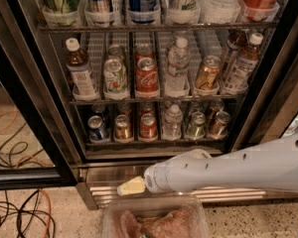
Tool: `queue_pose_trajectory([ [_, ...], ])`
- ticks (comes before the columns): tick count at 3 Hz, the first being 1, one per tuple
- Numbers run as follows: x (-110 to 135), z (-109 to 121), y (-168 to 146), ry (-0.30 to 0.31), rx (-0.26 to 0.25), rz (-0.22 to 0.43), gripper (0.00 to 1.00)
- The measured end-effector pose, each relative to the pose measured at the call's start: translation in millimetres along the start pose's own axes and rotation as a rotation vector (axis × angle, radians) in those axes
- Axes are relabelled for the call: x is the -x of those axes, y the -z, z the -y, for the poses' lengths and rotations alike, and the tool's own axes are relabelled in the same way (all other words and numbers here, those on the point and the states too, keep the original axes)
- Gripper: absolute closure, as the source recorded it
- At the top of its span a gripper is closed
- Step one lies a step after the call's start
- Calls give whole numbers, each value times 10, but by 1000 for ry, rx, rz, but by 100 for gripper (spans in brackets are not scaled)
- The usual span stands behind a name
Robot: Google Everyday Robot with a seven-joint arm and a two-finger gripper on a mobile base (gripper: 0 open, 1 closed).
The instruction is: Pick orange can from bottom shelf of fridge
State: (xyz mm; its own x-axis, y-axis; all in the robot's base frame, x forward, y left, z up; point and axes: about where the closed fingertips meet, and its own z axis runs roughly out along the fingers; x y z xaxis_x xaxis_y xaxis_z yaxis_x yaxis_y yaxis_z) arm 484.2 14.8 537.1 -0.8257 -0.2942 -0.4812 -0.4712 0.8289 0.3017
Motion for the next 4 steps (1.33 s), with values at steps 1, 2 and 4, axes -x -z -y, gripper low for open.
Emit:
queue_pose_trajectory([
  [1,182,-78,-128,13,19,73,0],
  [2,440,-165,-247,28,29,147,0],
  [4,644,-284,-363,38,28,200,0],
])
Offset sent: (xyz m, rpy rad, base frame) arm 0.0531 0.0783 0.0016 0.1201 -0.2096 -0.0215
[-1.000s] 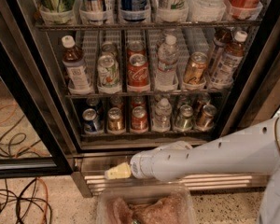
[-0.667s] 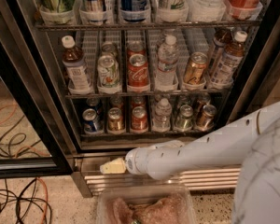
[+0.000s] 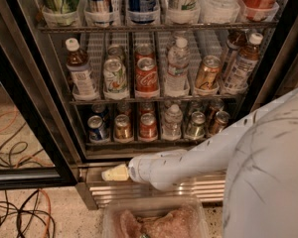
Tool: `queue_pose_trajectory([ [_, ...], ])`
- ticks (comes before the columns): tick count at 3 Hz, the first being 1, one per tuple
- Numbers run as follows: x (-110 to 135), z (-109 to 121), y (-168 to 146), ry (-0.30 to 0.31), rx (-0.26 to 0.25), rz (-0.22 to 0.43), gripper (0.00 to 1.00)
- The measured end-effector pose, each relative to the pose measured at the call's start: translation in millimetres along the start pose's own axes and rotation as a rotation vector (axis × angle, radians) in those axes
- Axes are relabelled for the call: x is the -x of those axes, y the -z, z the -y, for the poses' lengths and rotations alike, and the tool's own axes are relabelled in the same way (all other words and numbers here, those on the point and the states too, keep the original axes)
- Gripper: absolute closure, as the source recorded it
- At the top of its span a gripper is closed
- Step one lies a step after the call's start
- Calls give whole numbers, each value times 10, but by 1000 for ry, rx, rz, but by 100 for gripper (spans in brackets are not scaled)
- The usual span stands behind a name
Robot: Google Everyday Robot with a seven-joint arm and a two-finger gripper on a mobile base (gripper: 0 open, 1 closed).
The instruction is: Pick orange can from bottom shelf of fridge
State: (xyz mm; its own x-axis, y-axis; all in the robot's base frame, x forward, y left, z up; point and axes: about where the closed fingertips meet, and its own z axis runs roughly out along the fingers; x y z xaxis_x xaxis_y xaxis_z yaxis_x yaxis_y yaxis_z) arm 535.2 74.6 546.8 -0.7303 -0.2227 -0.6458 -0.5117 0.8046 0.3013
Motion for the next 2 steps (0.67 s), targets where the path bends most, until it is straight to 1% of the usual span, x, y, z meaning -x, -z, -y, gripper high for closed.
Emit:
queue_pose_trajectory([
  [1,16,-17,-3,7,9,31,0],
  [2,218,-36,-61,17,6,110,0],
])
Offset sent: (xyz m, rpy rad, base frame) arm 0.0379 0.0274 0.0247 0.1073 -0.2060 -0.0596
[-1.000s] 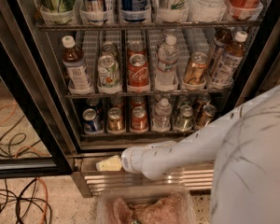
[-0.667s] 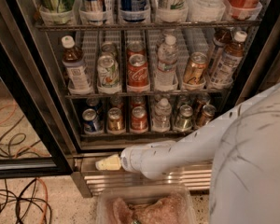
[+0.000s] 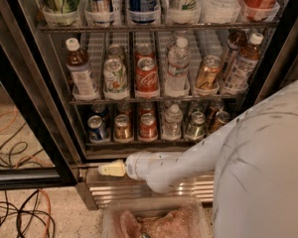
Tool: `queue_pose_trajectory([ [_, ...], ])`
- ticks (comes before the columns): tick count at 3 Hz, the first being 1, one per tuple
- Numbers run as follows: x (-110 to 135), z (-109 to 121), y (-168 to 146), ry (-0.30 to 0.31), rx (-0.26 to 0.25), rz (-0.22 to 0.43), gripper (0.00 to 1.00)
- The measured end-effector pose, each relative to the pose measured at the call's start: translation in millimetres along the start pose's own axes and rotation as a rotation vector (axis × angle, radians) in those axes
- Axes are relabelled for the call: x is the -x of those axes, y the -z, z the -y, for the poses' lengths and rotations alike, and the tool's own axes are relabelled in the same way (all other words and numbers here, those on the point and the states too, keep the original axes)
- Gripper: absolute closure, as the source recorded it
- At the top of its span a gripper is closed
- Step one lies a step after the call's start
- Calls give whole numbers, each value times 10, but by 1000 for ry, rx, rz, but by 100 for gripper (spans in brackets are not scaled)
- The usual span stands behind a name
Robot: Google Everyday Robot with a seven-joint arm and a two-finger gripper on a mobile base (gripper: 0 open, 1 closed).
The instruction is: Pick orange can from bottom shelf of fridge
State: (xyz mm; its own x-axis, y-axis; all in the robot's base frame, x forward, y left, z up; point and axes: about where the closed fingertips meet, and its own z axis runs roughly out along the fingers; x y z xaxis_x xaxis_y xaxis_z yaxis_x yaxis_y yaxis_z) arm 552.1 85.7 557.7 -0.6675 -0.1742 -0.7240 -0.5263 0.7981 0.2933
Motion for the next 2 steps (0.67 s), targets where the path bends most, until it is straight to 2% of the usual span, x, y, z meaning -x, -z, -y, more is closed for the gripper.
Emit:
queue_pose_trajectory([
  [2,268,-26,-93,7,-39,115,0],
])
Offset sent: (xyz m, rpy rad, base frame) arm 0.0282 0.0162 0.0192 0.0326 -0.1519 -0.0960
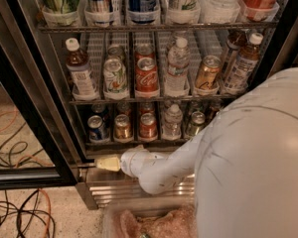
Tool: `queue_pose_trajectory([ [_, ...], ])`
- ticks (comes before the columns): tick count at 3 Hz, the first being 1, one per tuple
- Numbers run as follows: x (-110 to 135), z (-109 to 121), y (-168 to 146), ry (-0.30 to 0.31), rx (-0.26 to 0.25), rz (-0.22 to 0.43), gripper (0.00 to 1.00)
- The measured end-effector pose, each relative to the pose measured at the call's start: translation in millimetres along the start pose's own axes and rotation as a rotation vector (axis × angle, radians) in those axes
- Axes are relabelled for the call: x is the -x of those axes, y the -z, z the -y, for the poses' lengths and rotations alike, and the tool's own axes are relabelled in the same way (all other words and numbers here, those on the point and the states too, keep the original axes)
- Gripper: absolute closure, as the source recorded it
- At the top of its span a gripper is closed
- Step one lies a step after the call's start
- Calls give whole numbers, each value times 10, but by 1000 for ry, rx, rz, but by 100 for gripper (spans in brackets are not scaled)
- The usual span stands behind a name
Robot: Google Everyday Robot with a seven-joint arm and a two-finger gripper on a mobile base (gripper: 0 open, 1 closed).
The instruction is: Pick orange can from bottom shelf of fridge
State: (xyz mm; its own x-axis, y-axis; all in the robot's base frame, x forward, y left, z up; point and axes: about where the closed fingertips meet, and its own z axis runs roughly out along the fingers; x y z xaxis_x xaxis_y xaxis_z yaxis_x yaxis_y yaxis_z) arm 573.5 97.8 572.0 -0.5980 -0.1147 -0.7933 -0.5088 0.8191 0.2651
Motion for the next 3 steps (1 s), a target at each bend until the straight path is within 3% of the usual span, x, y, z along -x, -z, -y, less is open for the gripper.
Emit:
queue_pose_trajectory([
  [3,298,95,-89,25,-57,100,0],
])
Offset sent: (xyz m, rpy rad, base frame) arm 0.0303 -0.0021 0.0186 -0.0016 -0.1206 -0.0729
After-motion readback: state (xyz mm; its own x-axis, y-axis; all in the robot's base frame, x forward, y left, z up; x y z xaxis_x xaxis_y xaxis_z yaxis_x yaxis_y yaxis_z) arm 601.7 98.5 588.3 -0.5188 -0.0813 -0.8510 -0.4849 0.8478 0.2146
